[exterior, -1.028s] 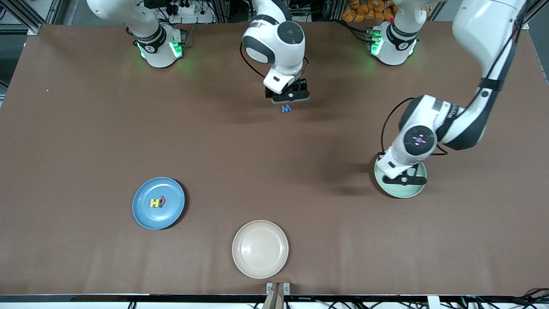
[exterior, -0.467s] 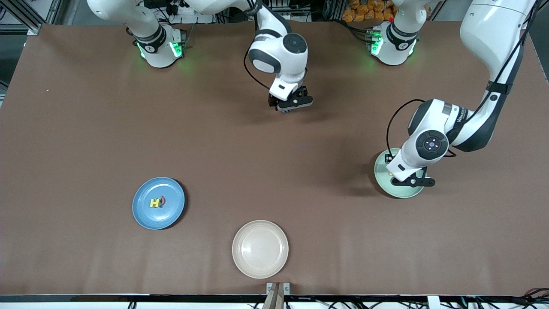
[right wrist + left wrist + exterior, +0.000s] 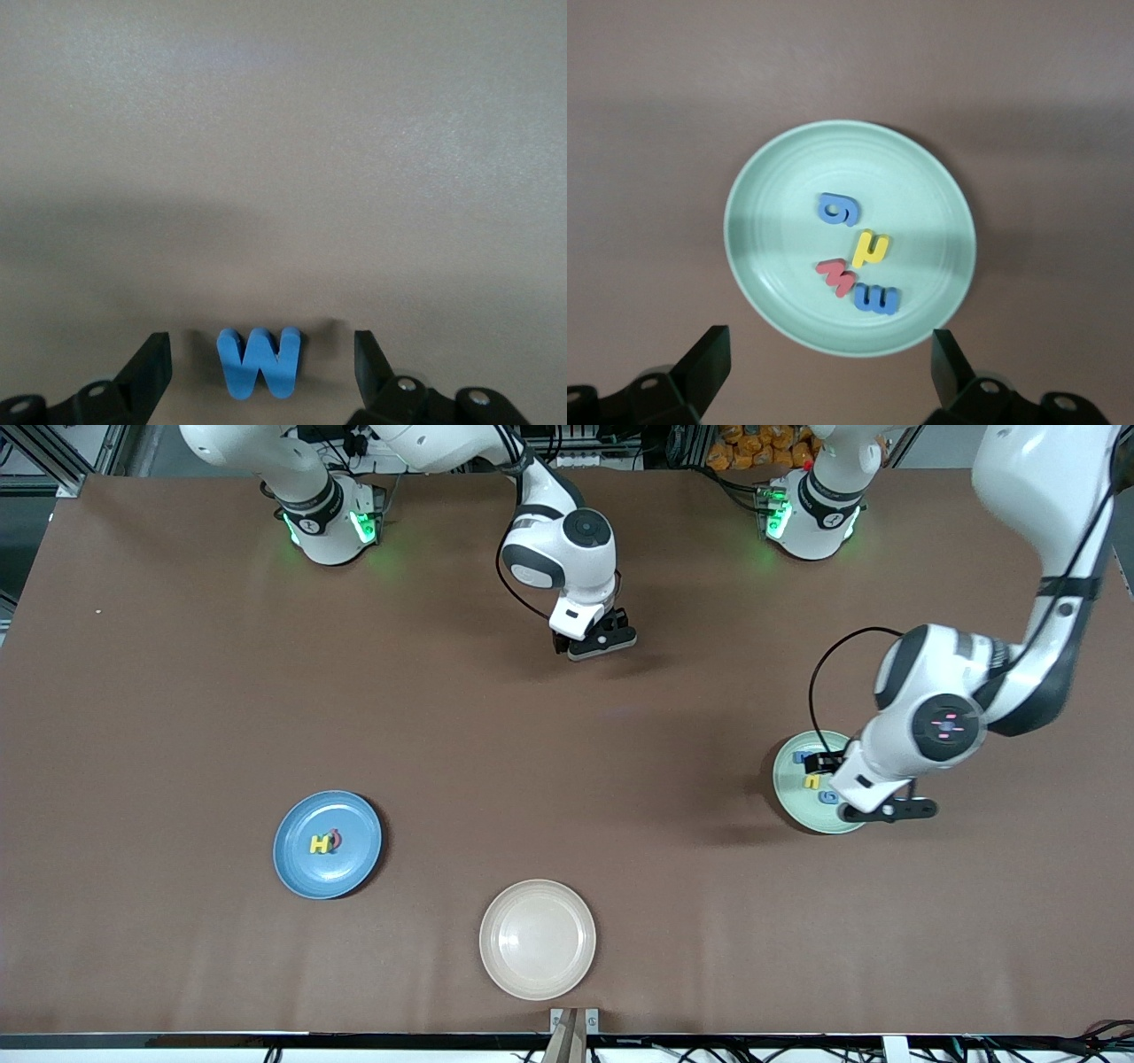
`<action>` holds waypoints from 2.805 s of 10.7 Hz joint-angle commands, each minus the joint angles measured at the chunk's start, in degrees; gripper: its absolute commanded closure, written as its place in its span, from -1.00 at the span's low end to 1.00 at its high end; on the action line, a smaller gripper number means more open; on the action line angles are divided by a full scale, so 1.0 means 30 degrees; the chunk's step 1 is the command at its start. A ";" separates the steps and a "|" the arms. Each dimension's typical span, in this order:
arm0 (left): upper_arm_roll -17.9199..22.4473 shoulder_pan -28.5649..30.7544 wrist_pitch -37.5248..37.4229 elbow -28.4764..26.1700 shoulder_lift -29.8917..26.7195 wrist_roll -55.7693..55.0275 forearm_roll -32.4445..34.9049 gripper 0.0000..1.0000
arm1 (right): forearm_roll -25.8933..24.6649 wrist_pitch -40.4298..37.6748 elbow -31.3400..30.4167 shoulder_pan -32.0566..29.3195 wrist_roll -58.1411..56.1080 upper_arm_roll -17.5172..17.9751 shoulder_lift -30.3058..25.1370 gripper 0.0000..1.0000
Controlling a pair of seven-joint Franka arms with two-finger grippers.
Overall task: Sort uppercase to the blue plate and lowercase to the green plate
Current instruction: 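Drop the m on the green plate while the right gripper grasps the W, then carry the blue W with the right gripper over the blue plate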
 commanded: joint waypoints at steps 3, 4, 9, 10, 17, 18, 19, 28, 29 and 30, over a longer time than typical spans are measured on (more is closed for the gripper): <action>0.2470 -0.0701 -0.1953 0.2682 -0.1740 0.2145 -0.2796 -1.00 | -0.0228 0.0169 -0.0267 0.0090 0.0133 0.0015 0.0107 -0.75; 0.3350 -0.1199 -0.2127 0.3063 -0.2121 0.2997 -0.3120 -1.00 | -0.0228 0.0169 -0.0267 0.0149 0.0162 0.0044 0.0195 -0.75; 0.7660 -0.4187 -0.5169 0.5348 -0.3238 0.3151 -0.4031 -1.00 | -0.0111 0.0374 -0.0238 0.0149 0.0309 0.0102 0.0431 -0.50; 0.8362 -0.4628 -0.5408 0.5584 -0.3528 0.3152 -0.4060 -1.00 | -0.0111 0.0345 -0.0209 0.0149 0.0280 0.0103 0.0431 -0.30; 1.1328 -0.7298 -0.6112 0.5964 -0.5172 0.3152 -0.4119 -1.00 | -0.0111 -0.1286 0.0170 -0.0025 -0.0071 0.0132 -0.0532 1.00; 1.1270 -0.7327 -0.6142 0.5967 -0.5143 0.3152 -0.4090 -1.00 | -0.0082 -0.2108 0.0259 -0.0346 -0.0101 0.0161 -0.1203 1.00; 1.1240 -0.7356 -0.6142 0.5967 -0.5143 0.3123 -0.4061 -1.00 | -0.0082 -0.2552 0.0260 -0.0755 -0.0275 0.0161 -0.1761 1.00; 1.1356 -0.7503 -0.7139 0.6641 -0.5553 0.3152 -0.4847 -1.00 | 0.3667 -0.7332 0.1225 -0.9597 -1.7453 -0.3757 -0.4933 1.00; 1.1357 -0.7503 -0.7139 0.6641 -0.5553 0.3181 -0.5025 -1.00 | 0.4016 -0.7128 0.1343 -1.0738 -1.9156 -0.4025 -0.4641 1.00; 1.1415 -0.7503 -0.7139 0.6641 -0.5553 0.3181 -0.5114 -1.00 | 0.4165 -0.7097 0.1605 -1.1735 -2.0565 -0.4318 -0.4290 1.00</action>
